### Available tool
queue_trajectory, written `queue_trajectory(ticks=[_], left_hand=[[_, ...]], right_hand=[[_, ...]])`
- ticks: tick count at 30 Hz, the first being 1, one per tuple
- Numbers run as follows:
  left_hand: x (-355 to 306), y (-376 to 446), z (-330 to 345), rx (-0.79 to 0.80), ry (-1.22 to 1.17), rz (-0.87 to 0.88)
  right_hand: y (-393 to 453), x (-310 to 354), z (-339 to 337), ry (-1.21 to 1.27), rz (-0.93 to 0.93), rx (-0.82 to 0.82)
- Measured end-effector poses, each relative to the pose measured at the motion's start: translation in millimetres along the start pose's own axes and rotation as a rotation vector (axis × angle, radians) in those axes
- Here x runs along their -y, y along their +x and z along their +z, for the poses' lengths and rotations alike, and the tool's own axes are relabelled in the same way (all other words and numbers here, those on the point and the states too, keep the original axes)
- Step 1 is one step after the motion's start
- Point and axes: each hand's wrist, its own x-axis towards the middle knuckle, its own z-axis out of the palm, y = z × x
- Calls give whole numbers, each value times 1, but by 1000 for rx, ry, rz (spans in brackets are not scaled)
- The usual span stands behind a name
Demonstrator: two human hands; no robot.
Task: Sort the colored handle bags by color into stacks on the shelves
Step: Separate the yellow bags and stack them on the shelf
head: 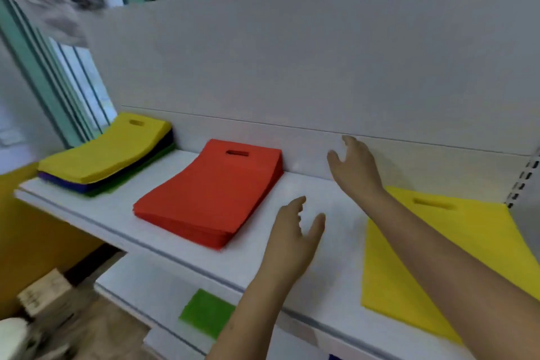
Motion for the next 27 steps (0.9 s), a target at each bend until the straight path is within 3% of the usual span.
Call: queue_trajectory(ticks=[6, 14, 22, 27], left_hand=[[38, -13, -136, -291, -157, 26], [117, -22, -325, -522, -52, -40], [191, -2, -429, -575, 62, -88], [236, 58, -472, -581, 174, -86]], right_hand=[[-17, 133, 107, 121, -179, 140], [-30, 292, 249, 153, -313, 268], [-18, 366, 360, 18, -319, 318], [30, 383, 413, -300, -334, 293]])
